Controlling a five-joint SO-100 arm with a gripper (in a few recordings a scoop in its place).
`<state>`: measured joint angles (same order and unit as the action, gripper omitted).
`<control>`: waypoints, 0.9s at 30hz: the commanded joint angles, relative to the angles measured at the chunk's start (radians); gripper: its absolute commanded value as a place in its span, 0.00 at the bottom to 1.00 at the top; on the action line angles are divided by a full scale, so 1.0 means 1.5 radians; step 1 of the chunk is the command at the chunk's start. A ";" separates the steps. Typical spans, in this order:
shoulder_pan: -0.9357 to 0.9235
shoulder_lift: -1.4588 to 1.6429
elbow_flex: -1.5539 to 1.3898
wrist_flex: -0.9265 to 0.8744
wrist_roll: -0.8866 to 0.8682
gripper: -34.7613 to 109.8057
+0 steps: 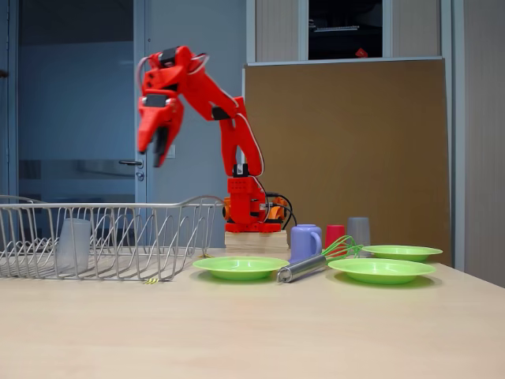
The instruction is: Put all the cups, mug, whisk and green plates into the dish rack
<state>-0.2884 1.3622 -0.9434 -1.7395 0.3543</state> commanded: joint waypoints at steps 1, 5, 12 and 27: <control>0.092 0.130 -0.123 -0.007 -0.122 0.43; 0.208 0.243 -0.272 -0.003 -0.322 0.42; 0.471 0.434 -0.480 -0.034 -0.792 0.41; 1.142 0.506 -0.553 0.019 -1.325 0.40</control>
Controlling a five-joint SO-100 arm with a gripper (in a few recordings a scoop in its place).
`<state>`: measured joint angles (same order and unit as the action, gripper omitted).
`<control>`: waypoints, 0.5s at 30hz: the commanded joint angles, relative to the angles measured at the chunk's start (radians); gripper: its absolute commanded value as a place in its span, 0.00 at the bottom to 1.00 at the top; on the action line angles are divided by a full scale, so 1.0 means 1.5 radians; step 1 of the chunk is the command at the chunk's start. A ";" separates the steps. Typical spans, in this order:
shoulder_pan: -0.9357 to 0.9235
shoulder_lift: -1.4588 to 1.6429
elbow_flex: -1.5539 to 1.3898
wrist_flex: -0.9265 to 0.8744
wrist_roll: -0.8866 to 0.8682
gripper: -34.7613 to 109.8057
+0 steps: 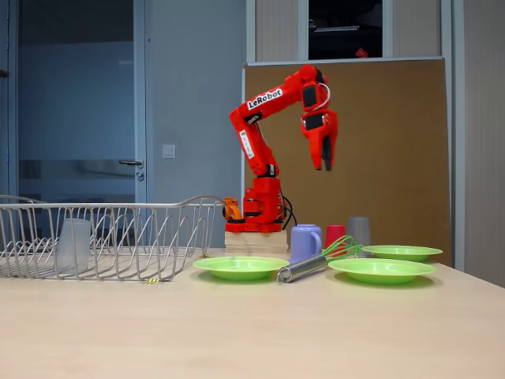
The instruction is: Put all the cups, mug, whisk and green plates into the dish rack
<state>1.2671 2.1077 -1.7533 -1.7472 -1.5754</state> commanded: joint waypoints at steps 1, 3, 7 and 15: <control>0.130 0.003 -0.018 0.041 -0.040 0.40; 0.170 -0.010 -0.029 0.072 -0.041 0.41; 0.224 -0.033 -0.051 0.129 -0.026 0.43; 0.285 -0.085 -0.104 0.244 -0.020 0.47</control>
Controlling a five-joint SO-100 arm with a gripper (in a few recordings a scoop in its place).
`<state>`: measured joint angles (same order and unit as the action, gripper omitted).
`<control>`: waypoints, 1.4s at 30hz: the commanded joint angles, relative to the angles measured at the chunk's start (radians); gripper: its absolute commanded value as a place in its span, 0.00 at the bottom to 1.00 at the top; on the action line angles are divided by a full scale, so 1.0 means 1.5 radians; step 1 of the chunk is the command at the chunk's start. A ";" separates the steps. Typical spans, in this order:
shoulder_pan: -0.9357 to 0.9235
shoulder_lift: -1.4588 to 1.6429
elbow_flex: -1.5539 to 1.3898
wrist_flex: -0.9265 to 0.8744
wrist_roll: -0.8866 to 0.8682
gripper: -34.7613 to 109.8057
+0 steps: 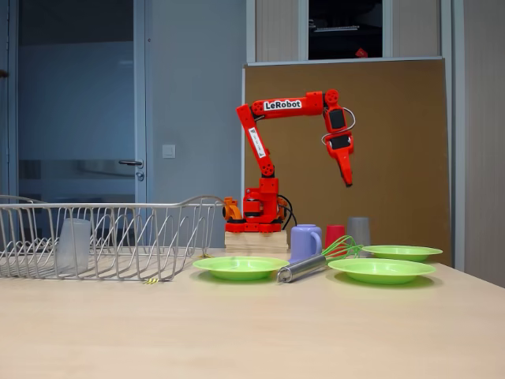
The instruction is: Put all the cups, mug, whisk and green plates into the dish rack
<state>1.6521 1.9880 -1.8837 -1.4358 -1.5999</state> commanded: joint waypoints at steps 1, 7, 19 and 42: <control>0.036 -0.011 -0.027 0.054 -0.014 0.47; 0.049 -0.061 -0.061 0.146 -0.015 0.47; 0.037 -0.058 -0.192 0.326 0.012 0.47; 0.057 -0.061 -0.289 0.453 -0.008 0.47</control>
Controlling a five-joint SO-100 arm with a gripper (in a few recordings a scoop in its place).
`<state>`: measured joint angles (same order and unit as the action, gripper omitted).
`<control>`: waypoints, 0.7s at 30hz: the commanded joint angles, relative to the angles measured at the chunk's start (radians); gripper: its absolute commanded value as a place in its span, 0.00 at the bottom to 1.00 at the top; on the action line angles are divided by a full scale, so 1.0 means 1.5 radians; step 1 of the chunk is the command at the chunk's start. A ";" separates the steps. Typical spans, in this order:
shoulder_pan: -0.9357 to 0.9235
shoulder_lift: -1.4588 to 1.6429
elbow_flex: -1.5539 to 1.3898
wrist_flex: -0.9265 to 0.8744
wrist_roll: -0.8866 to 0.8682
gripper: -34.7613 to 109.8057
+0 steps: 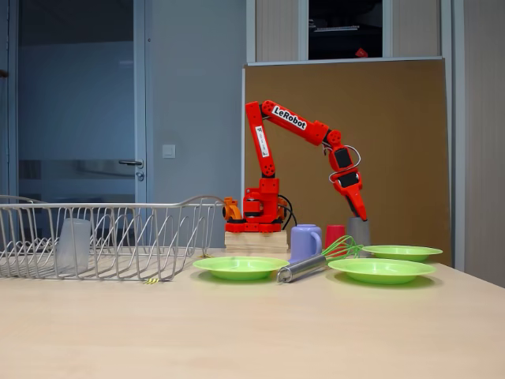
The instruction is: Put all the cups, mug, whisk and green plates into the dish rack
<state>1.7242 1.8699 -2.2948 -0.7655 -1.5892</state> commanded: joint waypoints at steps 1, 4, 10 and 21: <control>0.009 0.020 -0.024 0.013 -0.015 0.47; 0.009 0.030 -0.045 0.035 -0.013 0.47; 0.008 0.039 -0.085 0.082 -0.008 0.46; -0.008 0.038 -0.109 0.121 -0.046 0.25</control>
<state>1.7165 1.8960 -2.4436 -0.5890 -1.6260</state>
